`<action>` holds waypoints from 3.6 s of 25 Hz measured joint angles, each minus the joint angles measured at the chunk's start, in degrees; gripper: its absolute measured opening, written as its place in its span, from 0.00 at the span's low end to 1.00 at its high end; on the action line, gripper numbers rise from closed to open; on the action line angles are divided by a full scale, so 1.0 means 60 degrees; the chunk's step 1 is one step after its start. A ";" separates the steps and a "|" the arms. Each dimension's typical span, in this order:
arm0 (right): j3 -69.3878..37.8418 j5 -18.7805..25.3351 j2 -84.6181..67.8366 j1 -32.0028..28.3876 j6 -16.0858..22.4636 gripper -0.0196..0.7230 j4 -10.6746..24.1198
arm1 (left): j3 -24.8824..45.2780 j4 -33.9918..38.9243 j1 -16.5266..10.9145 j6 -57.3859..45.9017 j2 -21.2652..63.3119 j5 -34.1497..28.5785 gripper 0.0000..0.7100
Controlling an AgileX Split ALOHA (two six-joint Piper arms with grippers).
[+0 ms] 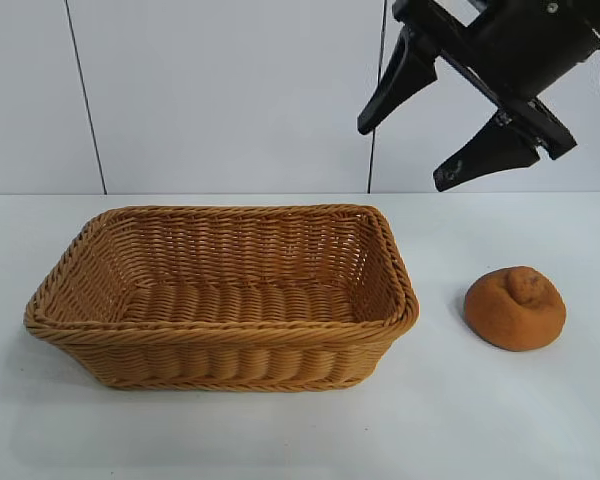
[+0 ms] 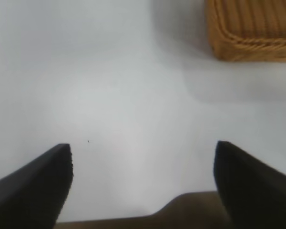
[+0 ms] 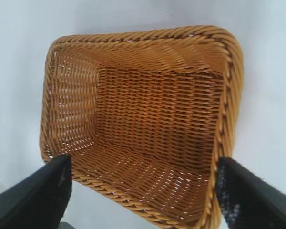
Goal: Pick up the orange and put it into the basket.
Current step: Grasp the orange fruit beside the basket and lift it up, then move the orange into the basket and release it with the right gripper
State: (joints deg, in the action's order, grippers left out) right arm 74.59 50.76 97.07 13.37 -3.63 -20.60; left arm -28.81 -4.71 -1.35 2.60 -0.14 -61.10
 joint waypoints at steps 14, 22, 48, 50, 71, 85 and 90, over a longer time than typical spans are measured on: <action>0.0625 0.0812 0.0678 -0.0984 0.1168 0.79 0.2212 | 0.0000 0.0000 0.0000 -0.0021 0.0068 0.0000 0.82; 0.0625 0.0673 0.2441 -0.1024 0.1101 0.79 0.2170 | 0.0000 0.0000 0.0000 -0.0021 0.0068 0.0000 0.82; 0.1366 0.0660 0.2385 -0.1024 0.0946 0.09 0.2634 | 0.0000 0.0000 0.0000 -0.0021 0.0068 0.0000 0.82; 0.1884 0.0919 0.1965 -0.1024 0.0870 0.09 0.2634 | 0.0000 0.0000 0.0000 -0.0021 0.0068 0.0000 0.82; 0.3181 0.0440 0.1624 0.3222 0.1215 0.09 0.1915 | 0.0000 0.0000 0.0000 -0.0031 0.0068 0.0000 0.82; 0.3192 -0.1271 0.4265 0.4413 0.1593 0.09 0.1987 | 0.0000 0.0000 0.0000 -0.0031 0.0068 0.0000 0.82; 0.3192 -0.1560 0.4646 0.4413 0.1600 0.17 0.1854 | 0.0000 0.0000 0.0000 -0.0031 0.0068 0.0000 0.82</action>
State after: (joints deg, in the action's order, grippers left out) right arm 93.74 41.40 124.94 39.85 5.97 -9.48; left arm -28.81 -4.71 -1.35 2.42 0.27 -61.10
